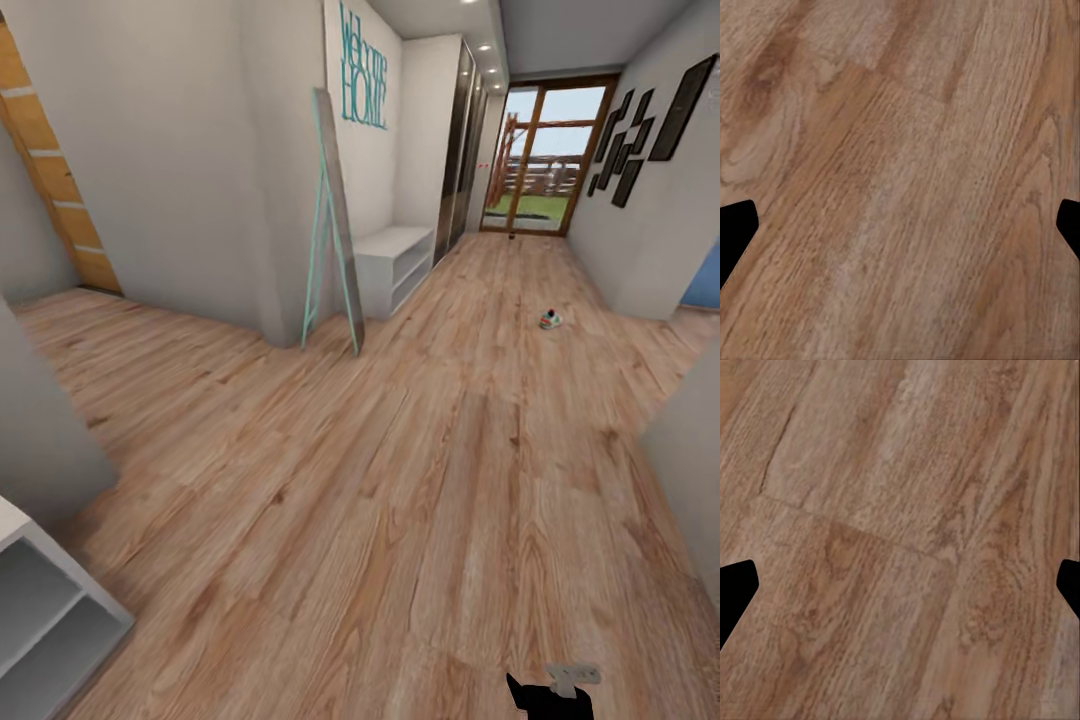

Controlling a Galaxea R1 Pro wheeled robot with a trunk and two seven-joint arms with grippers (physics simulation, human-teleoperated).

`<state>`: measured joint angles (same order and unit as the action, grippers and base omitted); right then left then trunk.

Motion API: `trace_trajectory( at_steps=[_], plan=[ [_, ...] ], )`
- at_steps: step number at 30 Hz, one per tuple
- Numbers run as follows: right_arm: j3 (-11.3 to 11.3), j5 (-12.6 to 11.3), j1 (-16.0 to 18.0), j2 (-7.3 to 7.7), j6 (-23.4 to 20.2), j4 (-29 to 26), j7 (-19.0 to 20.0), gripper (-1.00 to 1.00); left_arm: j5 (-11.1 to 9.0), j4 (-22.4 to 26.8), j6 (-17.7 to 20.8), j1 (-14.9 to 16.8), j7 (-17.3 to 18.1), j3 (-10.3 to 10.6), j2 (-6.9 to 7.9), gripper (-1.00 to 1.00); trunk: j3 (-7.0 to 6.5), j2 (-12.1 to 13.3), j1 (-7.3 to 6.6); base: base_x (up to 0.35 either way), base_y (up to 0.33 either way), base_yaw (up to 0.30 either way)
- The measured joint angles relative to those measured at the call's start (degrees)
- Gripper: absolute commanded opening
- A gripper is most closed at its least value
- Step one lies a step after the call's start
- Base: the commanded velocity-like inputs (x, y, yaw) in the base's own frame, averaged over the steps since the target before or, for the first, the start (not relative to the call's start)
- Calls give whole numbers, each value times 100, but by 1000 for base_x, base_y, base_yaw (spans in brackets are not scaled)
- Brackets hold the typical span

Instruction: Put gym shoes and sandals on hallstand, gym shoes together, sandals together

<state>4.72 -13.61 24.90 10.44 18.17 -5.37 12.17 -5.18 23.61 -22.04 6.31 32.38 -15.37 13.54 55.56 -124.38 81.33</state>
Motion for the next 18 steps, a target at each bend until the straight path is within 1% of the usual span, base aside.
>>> trace_trajectory(
  at_steps=[5,8,12,18],
  plan=[
    [0,0,0,0,0,0,0,100,0,0,0,0,0,-2,0,100,0,0,0,335,-1,-265],
    [0,0,0,0,0,0,0,100,0,1,0,-1,0,-6,1,100,0,0,0,335,0,-191],
    [0,2,1,-1,0,1,0,100,-6,1,1,-1,0,-6,2,100,0,0,0,336,0,-84],
    [2,13,2,6,-9,-2,42,100,-4,2,1,-2,0,-3,1,100,0,0,0,336,0,-16]
  ],
)
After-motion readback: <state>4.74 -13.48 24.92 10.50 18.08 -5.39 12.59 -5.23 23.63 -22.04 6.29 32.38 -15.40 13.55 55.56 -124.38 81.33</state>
